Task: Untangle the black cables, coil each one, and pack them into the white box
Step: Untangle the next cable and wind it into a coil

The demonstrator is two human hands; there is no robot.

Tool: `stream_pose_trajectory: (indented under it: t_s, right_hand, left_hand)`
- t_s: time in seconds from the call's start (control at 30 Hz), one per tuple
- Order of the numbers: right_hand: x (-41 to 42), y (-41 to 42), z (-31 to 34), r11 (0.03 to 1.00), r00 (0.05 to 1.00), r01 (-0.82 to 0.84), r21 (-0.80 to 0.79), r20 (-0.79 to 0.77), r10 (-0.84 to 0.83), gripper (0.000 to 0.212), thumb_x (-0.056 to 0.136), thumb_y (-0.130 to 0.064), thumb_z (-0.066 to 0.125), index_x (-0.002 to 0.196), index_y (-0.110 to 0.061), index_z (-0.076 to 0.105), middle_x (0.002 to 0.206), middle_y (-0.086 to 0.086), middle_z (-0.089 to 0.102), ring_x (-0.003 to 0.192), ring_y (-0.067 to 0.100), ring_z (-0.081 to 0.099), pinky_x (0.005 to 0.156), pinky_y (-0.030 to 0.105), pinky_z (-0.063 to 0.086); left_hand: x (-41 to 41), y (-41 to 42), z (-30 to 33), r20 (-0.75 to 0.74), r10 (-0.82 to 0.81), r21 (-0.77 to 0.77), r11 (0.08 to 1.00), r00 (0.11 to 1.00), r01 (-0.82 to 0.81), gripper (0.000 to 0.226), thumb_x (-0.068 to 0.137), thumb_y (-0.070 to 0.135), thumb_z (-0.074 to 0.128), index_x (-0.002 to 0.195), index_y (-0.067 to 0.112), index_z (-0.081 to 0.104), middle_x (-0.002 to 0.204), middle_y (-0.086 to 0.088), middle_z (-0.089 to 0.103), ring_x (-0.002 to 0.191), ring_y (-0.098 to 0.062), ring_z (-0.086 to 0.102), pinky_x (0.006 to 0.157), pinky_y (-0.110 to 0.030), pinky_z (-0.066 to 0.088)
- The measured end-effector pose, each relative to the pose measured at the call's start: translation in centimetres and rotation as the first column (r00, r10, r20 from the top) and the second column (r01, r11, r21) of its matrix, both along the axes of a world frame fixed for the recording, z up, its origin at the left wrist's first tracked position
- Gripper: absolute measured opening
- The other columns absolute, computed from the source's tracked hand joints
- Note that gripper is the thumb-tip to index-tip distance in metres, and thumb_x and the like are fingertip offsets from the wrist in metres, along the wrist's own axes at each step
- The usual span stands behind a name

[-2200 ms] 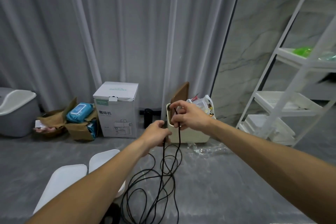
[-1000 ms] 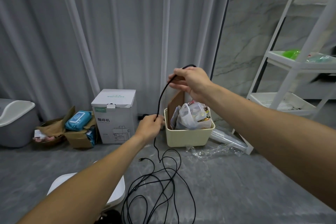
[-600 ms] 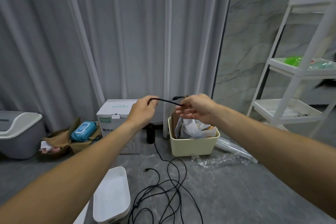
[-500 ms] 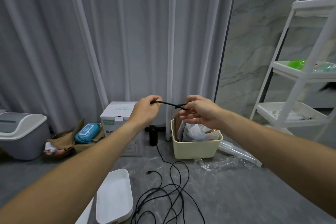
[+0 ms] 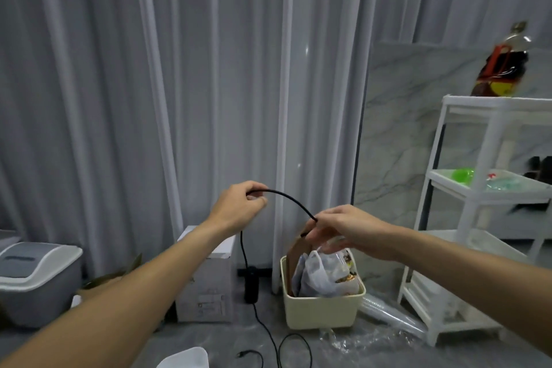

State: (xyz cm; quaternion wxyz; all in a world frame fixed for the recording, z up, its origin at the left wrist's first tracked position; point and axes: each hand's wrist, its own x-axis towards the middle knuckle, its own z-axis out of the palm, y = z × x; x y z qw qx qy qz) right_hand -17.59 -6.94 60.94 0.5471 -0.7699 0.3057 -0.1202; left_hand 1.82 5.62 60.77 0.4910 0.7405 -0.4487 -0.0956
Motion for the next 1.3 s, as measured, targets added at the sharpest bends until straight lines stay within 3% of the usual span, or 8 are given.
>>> stream_pose_trajectory:
  t_s: [0.13, 0.27, 0.47, 0.6, 0.77, 1.0, 1.1, 1.3]
  right_hand:
    - [-0.8, 1.2, 3.0, 0.992, 1.000, -0.015, -0.124, 0.019, 0.018, 0.018, 0.098, -0.015, 0.056, 0.103, -0.005, 0.070, 0.092, 0.009, 0.077, 0.097, 0.026, 0.072, 0.090, 0.044, 0.056]
    - [-1.1, 2.7, 5.6, 0.967, 0.999, -0.005, -0.256, 0.040, 0.016, 0.019, 0.100, -0.019, 0.054, 0.101, -0.010, 0.071, 0.088, 0.005, 0.077, 0.084, 0.015, 0.073, 0.073, 0.028, 0.058]
    - [-1.1, 4.3, 8.0, 0.900, 0.998, -0.007, -0.435, 0.049, 0.031, 0.021, 0.102, -0.028, 0.050, 0.102, -0.019, 0.069, 0.087, 0.000, 0.076, 0.084, 0.012, 0.072, 0.073, 0.024, 0.056]
    - [-0.8, 5.0, 10.0, 0.867, 0.996, 0.013, -0.498, 0.078, 0.030, 0.024, 0.103, -0.027, 0.050, 0.106, -0.016, 0.070, 0.087, 0.000, 0.076, 0.081, 0.011, 0.071, 0.064, 0.014, 0.046]
    - [-1.3, 5.8, 12.1, 0.829, 0.997, -0.035, -0.558, 0.034, 0.065, 0.025, 0.102, -0.030, 0.051, 0.106, -0.016, 0.071, 0.086, -0.001, 0.076, 0.082, 0.012, 0.071, 0.073, 0.022, 0.054]
    - [-2.3, 6.2, 15.2, 0.780, 0.997, 0.021, -0.625, 0.069, 0.028, 0.022, 0.100, -0.028, 0.052, 0.091, -0.020, 0.071, 0.082, -0.001, 0.076, 0.070, 0.003, 0.067, 0.072, 0.022, 0.054]
    - [-2.7, 6.4, 16.1, 0.767, 0.995, 0.069, -0.638, 0.103, -0.003, 0.025, 0.100, -0.028, 0.052, 0.090, -0.016, 0.071, 0.082, 0.000, 0.076, 0.073, 0.007, 0.069, 0.071, 0.023, 0.054]
    - [-2.9, 7.2, 18.6, 0.719, 0.985, 0.170, -0.674, 0.138, -0.103, 0.032, 0.100, -0.029, 0.049, 0.092, -0.006, 0.070, 0.083, 0.001, 0.074, 0.084, 0.020, 0.070, 0.076, 0.033, 0.054]
  left_hand:
    - [-1.0, 1.0, 3.4, 0.044, 0.001, -0.030, 1.000, 0.999, 0.000, 0.025, 0.093, 0.018, 0.061, 0.116, 0.022, 0.068, 0.089, 0.012, 0.066, 0.086, -0.009, 0.060, 0.081, -0.022, 0.047]
    - [-1.8, 1.8, 6.9, 0.090, 0.008, -0.085, 0.996, 0.996, -0.001, 0.023, 0.094, 0.019, 0.059, 0.115, 0.022, 0.069, 0.086, 0.013, 0.065, 0.078, -0.005, 0.058, 0.069, -0.017, 0.042]
    - [-3.1, 3.6, 10.7, 0.117, -0.009, -0.146, 0.989, 0.993, 0.026, 0.021, 0.097, 0.017, 0.053, 0.106, 0.032, 0.065, 0.105, -0.006, 0.072, 0.099, -0.022, 0.065, 0.080, -0.023, 0.048]
    - [-3.8, 5.1, 12.7, 0.123, -0.020, -0.195, 0.980, 0.992, 0.044, 0.024, 0.100, 0.019, 0.049, 0.118, 0.029, 0.062, 0.107, 0.006, 0.069, 0.104, -0.015, 0.064, 0.077, -0.012, 0.045]
    - [-5.0, 5.9, 14.7, 0.156, -0.050, -0.246, 0.965, 0.987, 0.087, 0.025, 0.102, 0.021, 0.049, 0.122, 0.030, 0.060, 0.109, 0.009, 0.068, 0.104, -0.013, 0.064, 0.072, -0.006, 0.043]
    - [-5.4, 5.6, 17.0, 0.227, -0.003, -0.317, 0.945, 0.974, 0.077, 0.018, 0.102, 0.026, 0.050, 0.106, 0.035, 0.064, 0.096, -0.008, 0.072, 0.087, -0.025, 0.064, 0.061, -0.014, 0.044]
    - [-5.2, 5.5, 18.5, 0.238, -0.016, -0.339, 0.936, 0.971, 0.099, 0.019, 0.101, 0.024, 0.051, 0.101, 0.031, 0.068, 0.078, -0.014, 0.063, 0.061, -0.010, 0.051, 0.054, -0.015, 0.037]
    - [-6.7, 6.2, 21.7, 0.283, -0.045, -0.305, 0.943, 0.958, 0.135, 0.019, 0.099, 0.025, 0.055, 0.108, 0.031, 0.070, 0.063, 0.008, 0.055, 0.061, -0.011, 0.051, 0.059, -0.014, 0.041]
